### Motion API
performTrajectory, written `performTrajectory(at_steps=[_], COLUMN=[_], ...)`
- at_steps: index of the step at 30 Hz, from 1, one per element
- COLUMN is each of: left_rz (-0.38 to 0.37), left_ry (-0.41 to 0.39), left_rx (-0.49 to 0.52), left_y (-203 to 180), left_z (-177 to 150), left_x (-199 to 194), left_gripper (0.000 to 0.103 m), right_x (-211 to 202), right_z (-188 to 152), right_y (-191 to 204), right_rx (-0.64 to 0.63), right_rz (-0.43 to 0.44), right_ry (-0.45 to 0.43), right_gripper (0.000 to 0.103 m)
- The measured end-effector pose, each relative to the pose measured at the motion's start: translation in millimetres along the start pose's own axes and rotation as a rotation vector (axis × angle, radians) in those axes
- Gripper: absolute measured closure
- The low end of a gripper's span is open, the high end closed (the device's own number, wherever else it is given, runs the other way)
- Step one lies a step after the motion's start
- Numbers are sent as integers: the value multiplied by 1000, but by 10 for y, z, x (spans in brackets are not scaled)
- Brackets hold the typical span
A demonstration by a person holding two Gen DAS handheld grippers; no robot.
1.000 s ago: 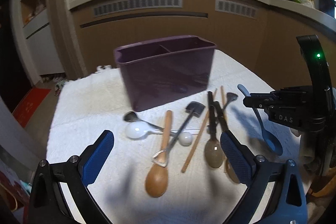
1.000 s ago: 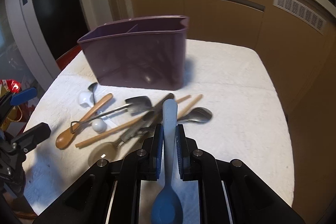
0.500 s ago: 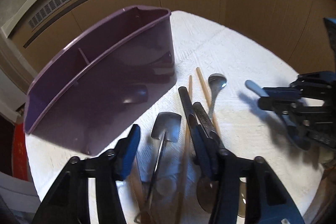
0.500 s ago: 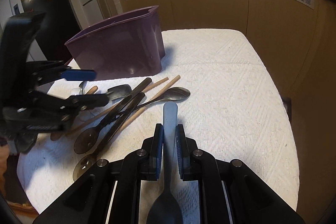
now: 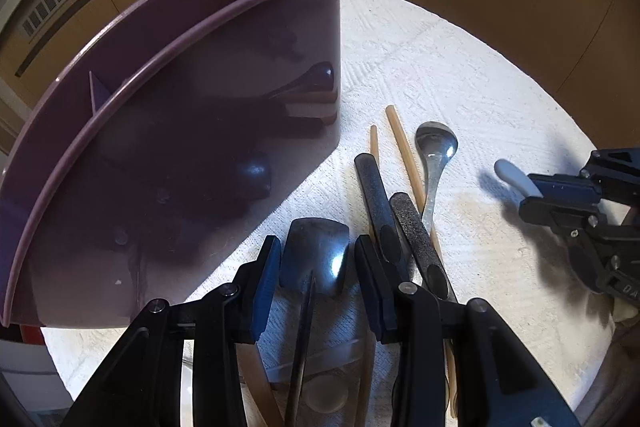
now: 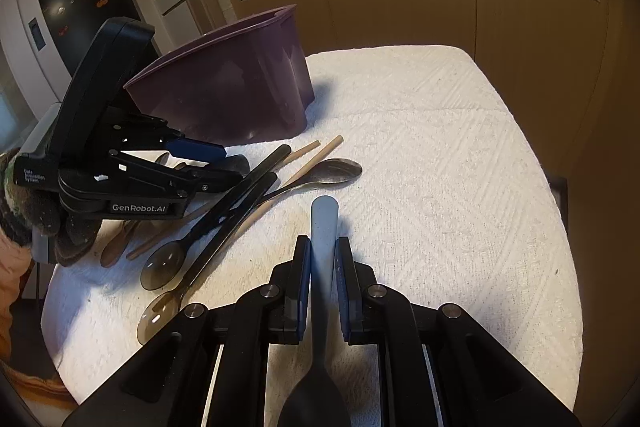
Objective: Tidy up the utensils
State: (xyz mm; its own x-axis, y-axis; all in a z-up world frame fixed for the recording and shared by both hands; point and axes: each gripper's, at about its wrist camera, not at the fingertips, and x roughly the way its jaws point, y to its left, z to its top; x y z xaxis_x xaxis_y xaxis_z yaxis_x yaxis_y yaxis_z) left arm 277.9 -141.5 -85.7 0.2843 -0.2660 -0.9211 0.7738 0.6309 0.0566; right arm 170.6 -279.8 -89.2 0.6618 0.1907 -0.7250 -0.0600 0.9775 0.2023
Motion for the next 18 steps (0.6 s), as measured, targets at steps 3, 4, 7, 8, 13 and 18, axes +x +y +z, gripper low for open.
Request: performTrajectory(at_steps=[3, 4, 7, 8, 13, 18], left_rz=[-11, -10, -2, 15, 51, 117], left_ry=[14, 14, -4, -20, -107, -284], left_rx=[-28, -41, -88, -96, -199, -314], left_y=[43, 61, 155, 156, 206, 258], left_z=[75, 106, 140, 121, -94, -441], left_x=[41, 66, 82, 71, -120, -651], left_gripper=[67, 67, 71, 71, 73, 74], right_x=[26, 24, 12, -9, -110, -203], right_z=[1, -1, 4, 10, 43, 69], right_y=[32, 41, 59, 71, 127, 203], right_rx=[-9, -10, -11, -15, -41, -48], right_rz=[2, 2, -2, -4, -23, 17], right_ry=[14, 18, 24, 22, 5, 9], right_gripper=[90, 90, 90, 90, 90, 90])
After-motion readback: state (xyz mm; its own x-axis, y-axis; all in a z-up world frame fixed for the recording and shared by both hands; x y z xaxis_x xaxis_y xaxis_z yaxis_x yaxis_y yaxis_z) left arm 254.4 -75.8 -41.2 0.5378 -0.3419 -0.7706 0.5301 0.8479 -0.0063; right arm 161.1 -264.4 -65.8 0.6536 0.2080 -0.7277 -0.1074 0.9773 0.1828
